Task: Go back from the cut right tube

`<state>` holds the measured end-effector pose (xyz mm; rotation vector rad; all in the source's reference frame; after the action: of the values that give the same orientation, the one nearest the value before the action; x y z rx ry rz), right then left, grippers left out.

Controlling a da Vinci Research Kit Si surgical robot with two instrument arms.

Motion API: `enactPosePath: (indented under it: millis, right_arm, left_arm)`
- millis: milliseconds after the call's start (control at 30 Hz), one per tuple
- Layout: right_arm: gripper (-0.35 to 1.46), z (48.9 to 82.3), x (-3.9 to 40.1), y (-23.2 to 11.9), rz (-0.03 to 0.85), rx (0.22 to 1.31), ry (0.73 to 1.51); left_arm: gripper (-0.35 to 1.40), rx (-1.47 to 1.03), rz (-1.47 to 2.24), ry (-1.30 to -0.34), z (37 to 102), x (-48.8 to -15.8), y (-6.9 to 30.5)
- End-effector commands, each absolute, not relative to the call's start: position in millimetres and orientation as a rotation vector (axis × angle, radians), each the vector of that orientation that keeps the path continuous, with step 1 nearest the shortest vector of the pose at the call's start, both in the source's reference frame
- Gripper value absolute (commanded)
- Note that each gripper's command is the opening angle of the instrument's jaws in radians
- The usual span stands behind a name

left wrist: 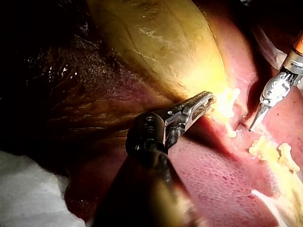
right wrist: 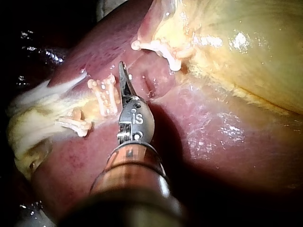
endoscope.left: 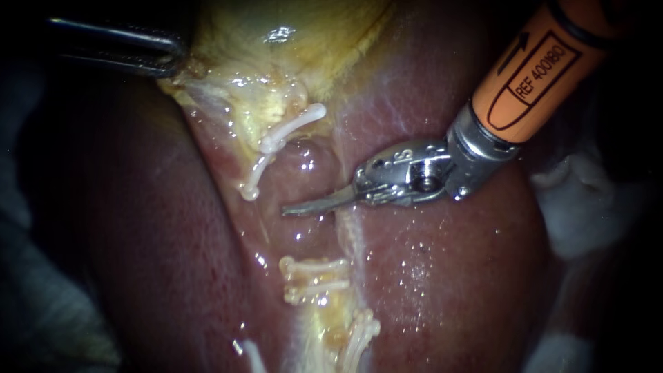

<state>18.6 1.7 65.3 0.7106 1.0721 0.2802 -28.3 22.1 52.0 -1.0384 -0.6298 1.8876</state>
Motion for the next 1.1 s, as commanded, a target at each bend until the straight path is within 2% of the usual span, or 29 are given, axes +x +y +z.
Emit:
enactPosePath:
  millis: [33, 100, 133, 167, 267, 333, 467, 600, 800, 967, 1100]
  right_arm:
    - [-0.35, 65.2, 18.7, 1.7, 0.278, 0.713, 1.072]
    - [-0.32, 65.2, 18.8, 1.7, 0.278, 0.713, 1.072]
    - [0.11, 65.2, 18.8, 1.6, 0.278, 0.713, 1.072]
    - [0.44, 65.2, 18.8, 1.6, 0.279, 0.71, 1.072]
    - [0.93, 65.2, 19.0, 1.6, 0.28, 0.71, 1.072]
    - [1.08, 65.1, 19.1, 1.6, 0.281, 0.71, 1.072]
    - [1.21, 65.0, 19.1, 1.4, 0.28, 0.71, 1.072]
    - [1.23, 64.4, 18.3, 1.1, 0.309, 0.663, 1.072]
    - [1.37, 62.8, 16.4, 0.8, 0.457, 0.504, 1.05]
    - [1.38, 61.6, 14.1, 1.1, 0.394, 0.387, 1.012]
    - [1.4, 60.4, 12.0, 1.6, 0.335, 0.335, 0.916]
  left_arm:
    - [-0.35, -1.039, 1.888, -0.631, 52.0, -28.2, 22.1]
    - [-0.35, -1.039, 1.888, -0.631, 52.0, -28.2, 22.1]
    - [-0.35, -1.039, 1.888, -0.631, 52.0, -28.2, 22.1]
    - [-0.35, -1.039, 1.888, -0.631, 52.0, -28.2, 22.1]
    - [-0.35, -1.039, 1.888, -0.632, 52.0, -28.1, 22.1]
    - [-0.35, -1.039, 1.888, -0.632, 52.0, -28.1, 22.1]
    - [-0.35, -1.039, 1.888, -0.631, 52.3, -28.1, 22.2]
    - [-0.35, -1.04, 1.889, -0.632, 52.5, -28.0, 22.3]
    - [-0.35, -1.04, 1.889, -0.632, 52.6, -27.9, 22.4]
    - [-0.35, -1.04, 1.889, -0.632, 52.9, -27.9, 22.5]
    - [-0.35, -1.04, 1.889, -0.631, 53.0, -27.9, 22.6]
